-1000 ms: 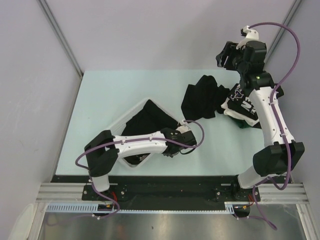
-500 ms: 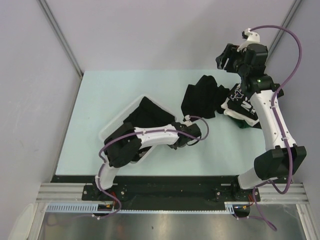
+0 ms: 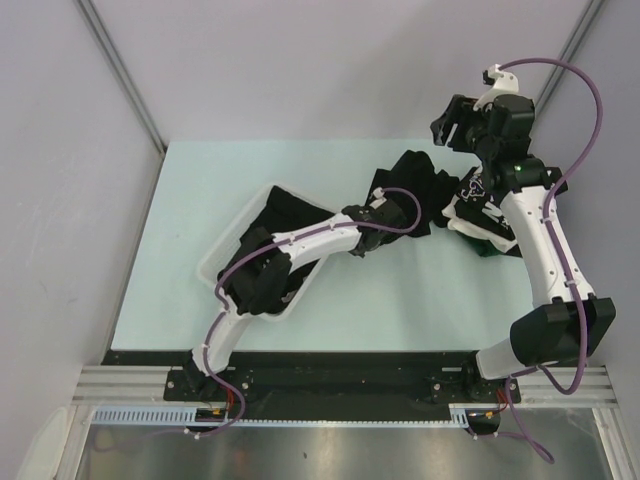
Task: Fold and stack the t-shirts
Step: Move the tshirt to the center of the board
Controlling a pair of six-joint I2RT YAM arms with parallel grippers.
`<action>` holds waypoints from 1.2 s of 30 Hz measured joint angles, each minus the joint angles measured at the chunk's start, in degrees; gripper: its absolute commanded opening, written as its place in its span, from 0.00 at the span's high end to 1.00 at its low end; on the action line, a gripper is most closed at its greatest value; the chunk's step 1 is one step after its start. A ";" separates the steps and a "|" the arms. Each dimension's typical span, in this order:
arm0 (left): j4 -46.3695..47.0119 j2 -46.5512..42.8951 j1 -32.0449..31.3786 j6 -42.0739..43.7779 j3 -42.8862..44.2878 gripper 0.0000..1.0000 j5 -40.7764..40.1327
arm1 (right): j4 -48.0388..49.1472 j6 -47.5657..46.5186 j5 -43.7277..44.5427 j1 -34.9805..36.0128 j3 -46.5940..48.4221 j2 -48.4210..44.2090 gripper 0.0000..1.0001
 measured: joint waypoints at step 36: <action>5.18 -8.76 25.46 0.90 -21.46 1.00 -1.64 | 1.33 -0.20 -0.09 0.42 -1.86 2.19 0.30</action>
